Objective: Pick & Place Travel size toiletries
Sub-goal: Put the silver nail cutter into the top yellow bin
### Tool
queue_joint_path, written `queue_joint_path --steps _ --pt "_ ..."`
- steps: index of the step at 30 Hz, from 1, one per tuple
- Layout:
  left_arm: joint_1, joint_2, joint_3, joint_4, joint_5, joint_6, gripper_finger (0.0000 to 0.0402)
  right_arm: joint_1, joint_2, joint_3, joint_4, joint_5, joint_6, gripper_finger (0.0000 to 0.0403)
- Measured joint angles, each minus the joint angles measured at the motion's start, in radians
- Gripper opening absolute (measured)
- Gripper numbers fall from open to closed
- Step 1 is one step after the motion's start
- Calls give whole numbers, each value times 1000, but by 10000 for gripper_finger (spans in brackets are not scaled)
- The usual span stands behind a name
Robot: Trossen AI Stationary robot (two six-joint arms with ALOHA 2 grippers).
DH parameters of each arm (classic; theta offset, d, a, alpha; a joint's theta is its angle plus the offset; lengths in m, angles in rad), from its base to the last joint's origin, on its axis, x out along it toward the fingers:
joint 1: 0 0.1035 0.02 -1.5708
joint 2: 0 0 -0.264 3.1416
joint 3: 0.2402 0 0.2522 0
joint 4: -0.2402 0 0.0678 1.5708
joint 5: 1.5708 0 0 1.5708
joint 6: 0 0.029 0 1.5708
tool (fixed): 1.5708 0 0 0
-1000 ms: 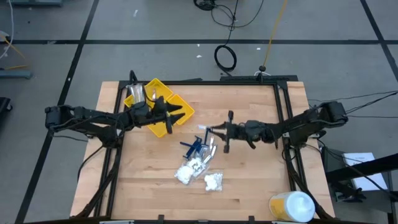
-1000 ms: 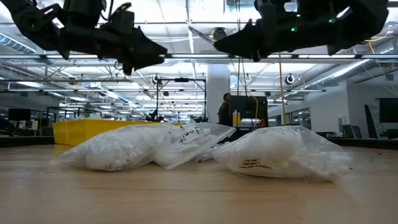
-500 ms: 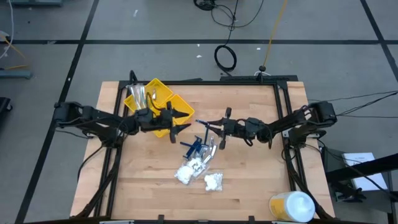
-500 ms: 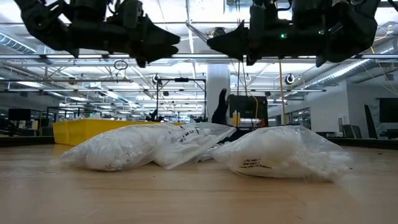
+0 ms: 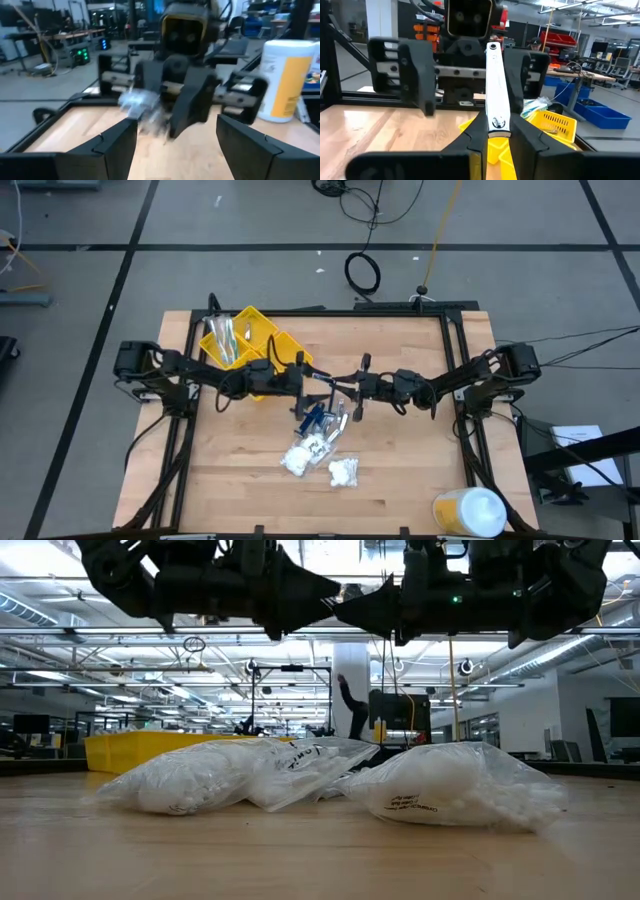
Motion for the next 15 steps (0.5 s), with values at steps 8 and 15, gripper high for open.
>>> queue_joint_path --steps 8,15 --pt "-2 -4 3 25 -5 27 269 2 0 0 3 -2 -11 42" --pt "10 -5 2 28 3 53 232 5 0 0 13 -77 -4 42"
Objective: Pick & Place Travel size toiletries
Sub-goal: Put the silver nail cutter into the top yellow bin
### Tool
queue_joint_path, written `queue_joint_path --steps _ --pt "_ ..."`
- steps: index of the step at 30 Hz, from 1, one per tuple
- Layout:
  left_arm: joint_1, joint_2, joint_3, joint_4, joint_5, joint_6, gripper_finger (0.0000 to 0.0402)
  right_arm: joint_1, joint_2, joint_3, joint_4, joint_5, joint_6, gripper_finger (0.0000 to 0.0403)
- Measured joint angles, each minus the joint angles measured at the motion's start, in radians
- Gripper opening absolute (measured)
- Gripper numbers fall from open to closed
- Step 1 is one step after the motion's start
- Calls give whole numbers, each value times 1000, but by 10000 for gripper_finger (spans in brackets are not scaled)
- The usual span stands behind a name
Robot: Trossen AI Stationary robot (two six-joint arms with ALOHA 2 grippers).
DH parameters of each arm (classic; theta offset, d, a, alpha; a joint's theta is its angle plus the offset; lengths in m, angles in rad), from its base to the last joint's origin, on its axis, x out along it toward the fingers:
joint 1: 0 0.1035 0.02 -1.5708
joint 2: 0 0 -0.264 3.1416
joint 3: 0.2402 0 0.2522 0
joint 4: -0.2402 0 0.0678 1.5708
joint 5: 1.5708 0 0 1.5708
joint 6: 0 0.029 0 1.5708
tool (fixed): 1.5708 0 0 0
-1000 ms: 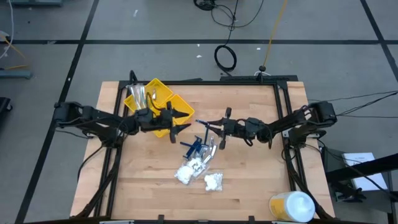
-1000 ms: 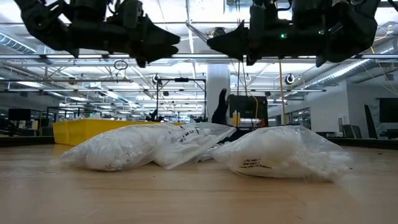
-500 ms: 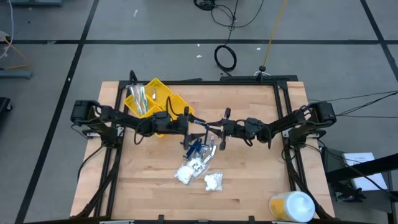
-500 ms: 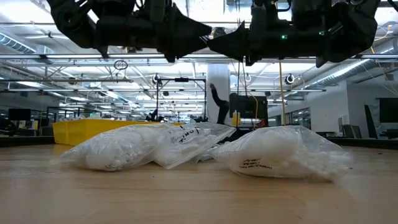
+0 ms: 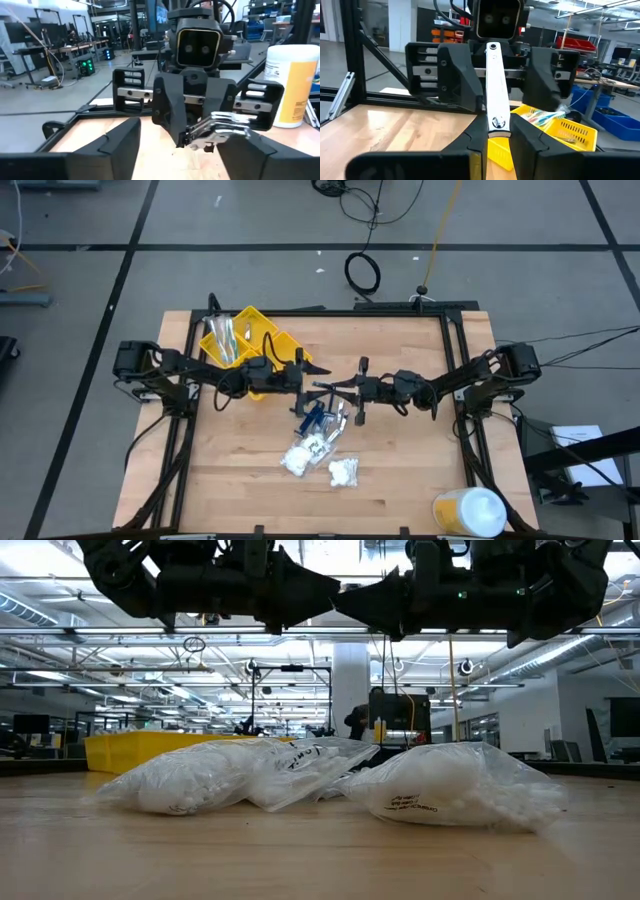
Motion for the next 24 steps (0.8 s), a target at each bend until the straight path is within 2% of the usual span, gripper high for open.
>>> queue_joint_path --steps 9,12,15,18,24 --pt "-1 0 0 -2 11 43 97 0 0 0 -1 3 0 42" --pt "3 -1 -1 -5 77 52 43 0 0 0 -2 1 -4 42" --pt "11 -1 -1 -3 115 43 33 1 -2 0 -14 1 -4 48" --pt "18 -1 -2 -3 122 15 34 0 -2 2 -40 2 50 89" --pt "25 -1 -2 0 85 -9 40 -3 -16 1 -141 2 129 204"
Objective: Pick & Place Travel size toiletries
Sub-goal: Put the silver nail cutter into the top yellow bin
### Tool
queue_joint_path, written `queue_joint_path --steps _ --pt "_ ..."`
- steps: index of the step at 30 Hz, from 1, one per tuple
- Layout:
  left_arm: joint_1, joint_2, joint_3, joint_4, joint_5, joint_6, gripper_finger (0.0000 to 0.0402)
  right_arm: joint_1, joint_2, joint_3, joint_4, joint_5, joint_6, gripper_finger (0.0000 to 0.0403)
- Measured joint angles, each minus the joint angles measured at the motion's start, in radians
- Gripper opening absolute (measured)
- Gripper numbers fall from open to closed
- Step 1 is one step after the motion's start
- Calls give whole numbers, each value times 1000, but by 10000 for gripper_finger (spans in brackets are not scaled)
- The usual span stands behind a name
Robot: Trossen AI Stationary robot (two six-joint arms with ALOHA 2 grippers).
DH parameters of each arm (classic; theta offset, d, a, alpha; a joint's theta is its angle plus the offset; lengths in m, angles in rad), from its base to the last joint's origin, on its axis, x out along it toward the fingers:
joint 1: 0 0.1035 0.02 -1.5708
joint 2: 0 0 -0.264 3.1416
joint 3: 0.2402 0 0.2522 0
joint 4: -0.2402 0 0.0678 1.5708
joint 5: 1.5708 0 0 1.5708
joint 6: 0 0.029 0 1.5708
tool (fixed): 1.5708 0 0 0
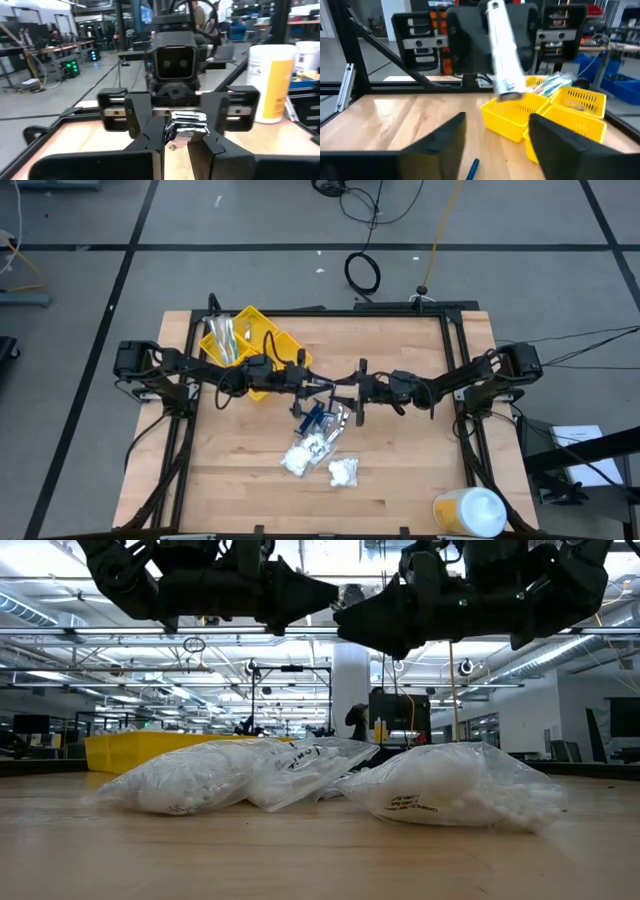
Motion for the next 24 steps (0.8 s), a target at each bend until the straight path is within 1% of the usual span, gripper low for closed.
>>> queue_joint_path --steps 3,5,9,14,17,19,24 --pt "7 -18 0 -29 -60 -5 36 0 -27 0 -85 3 13 252" --pt "17 -45 0 -75 -120 -23 36 -1 -57 0 -143 6 21 276" --pt "36 -129 0 -223 -269 -41 36 -1 -135 0 -296 62 23 301" --pt "71 -258 1 -456 -479 -48 36 -2 -242 -1 -485 126 23 302" --pt "112 -322 1 -599 -580 -64 36 -2 -287 -1 -553 135 23 296" --pt "153 -353 1 -689 -605 -97 36 -2 -309 -1 -576 135 23 292" --pt "281 -380 1 -889 -608 -199 36 -1 -318 -1 -589 133 23 285"
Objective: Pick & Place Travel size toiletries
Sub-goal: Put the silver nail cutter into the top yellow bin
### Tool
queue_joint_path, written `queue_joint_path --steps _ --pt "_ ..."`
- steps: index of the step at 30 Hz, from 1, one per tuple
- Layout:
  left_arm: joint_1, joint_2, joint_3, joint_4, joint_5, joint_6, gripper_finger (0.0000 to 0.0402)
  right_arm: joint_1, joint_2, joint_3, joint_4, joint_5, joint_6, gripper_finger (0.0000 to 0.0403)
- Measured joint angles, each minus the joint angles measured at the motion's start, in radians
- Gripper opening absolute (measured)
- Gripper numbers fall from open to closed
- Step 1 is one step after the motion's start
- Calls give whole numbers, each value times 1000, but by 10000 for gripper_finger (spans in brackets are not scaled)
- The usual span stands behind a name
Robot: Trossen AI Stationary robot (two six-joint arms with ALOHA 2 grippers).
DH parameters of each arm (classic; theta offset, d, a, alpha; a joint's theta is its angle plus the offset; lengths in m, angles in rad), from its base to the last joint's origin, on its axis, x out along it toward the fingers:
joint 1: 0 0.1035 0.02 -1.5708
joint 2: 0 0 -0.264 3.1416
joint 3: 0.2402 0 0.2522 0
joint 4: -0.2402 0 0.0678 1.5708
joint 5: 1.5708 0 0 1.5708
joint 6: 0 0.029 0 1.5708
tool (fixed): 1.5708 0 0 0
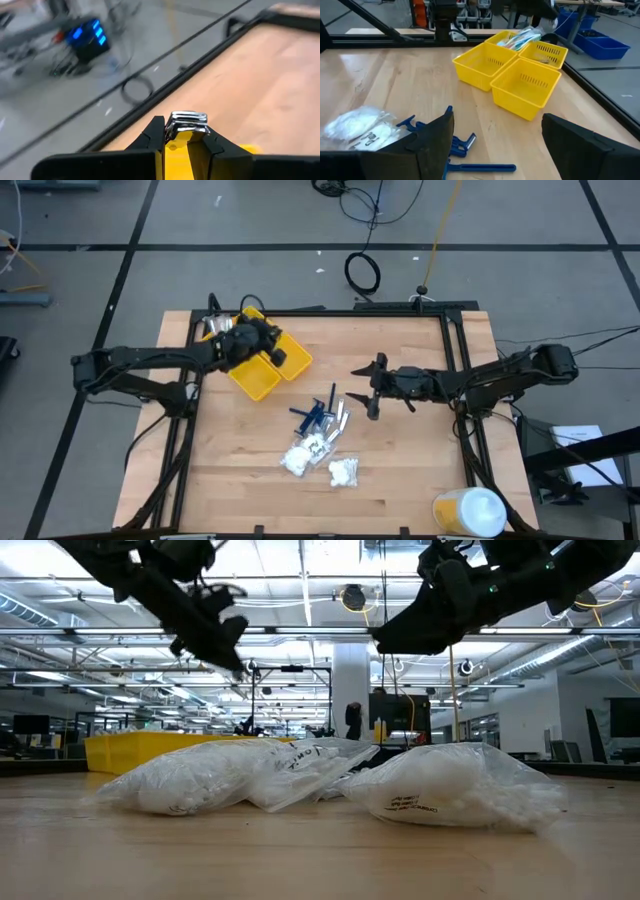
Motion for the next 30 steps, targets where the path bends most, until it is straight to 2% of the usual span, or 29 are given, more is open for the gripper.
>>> queue_joint_path --steps 2,7,15,30 --pt "52 1 -4 -49 15 -34 36 0 2 0 2 0 0 283" --pt "167 0 -71 -5 100 -103 37 0 5 0 2 -1 6 283" --pt "289 1 -195 27 107 -271 38 0 5 0 1 -1 11 283" --pt "314 1 -220 30 108 -351 160 0 5 0 10 -1 29 283"
